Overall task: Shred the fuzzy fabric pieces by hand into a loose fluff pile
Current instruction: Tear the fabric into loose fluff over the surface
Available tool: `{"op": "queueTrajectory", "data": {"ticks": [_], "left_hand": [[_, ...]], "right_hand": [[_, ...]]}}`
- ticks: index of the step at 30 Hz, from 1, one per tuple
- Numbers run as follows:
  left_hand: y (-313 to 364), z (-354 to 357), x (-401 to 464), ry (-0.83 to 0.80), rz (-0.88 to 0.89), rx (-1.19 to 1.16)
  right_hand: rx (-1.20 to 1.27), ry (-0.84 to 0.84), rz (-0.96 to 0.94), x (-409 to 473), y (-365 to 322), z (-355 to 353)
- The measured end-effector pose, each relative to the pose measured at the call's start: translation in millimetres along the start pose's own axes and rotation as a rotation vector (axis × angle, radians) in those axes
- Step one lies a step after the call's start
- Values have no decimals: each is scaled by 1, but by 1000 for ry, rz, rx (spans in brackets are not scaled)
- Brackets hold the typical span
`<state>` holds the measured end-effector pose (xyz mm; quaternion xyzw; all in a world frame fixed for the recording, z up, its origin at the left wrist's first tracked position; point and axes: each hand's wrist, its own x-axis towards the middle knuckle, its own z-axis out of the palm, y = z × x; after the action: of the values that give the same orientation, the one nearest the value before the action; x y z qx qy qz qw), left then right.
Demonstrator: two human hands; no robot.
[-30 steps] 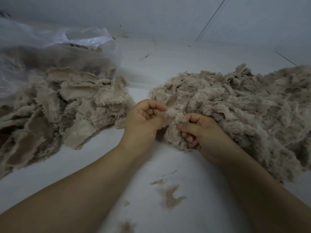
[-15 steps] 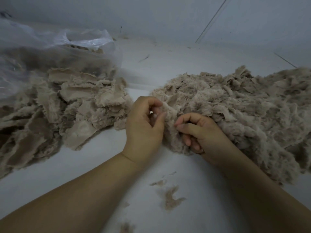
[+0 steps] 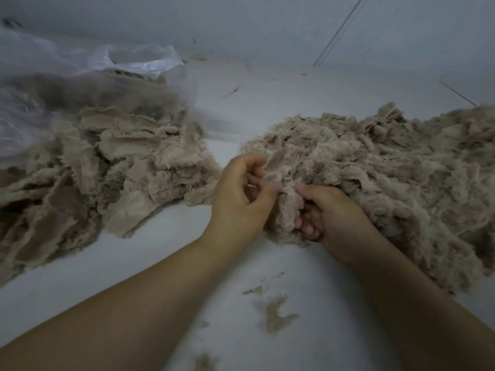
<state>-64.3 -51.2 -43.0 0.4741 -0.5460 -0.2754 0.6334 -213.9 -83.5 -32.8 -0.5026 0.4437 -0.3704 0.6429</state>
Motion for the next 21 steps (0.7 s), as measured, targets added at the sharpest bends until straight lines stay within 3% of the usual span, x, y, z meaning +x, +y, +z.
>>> {"op": "queueTrajectory", "data": {"ticks": [2,6,11,21], "left_hand": [[-2,2,0,-116,-118,19],[-2,4,-2,-208,-116,44],[-3,1,0,-97,-137,-3],[-9,-9,10,165,-103,64]], "right_hand": [[-5,10,6,0,1,0],[-16,-23,21,2,4,-3],[-204,-178,-170,-1,8,-5],[-14,-85,-73,3,6,-4]]}}
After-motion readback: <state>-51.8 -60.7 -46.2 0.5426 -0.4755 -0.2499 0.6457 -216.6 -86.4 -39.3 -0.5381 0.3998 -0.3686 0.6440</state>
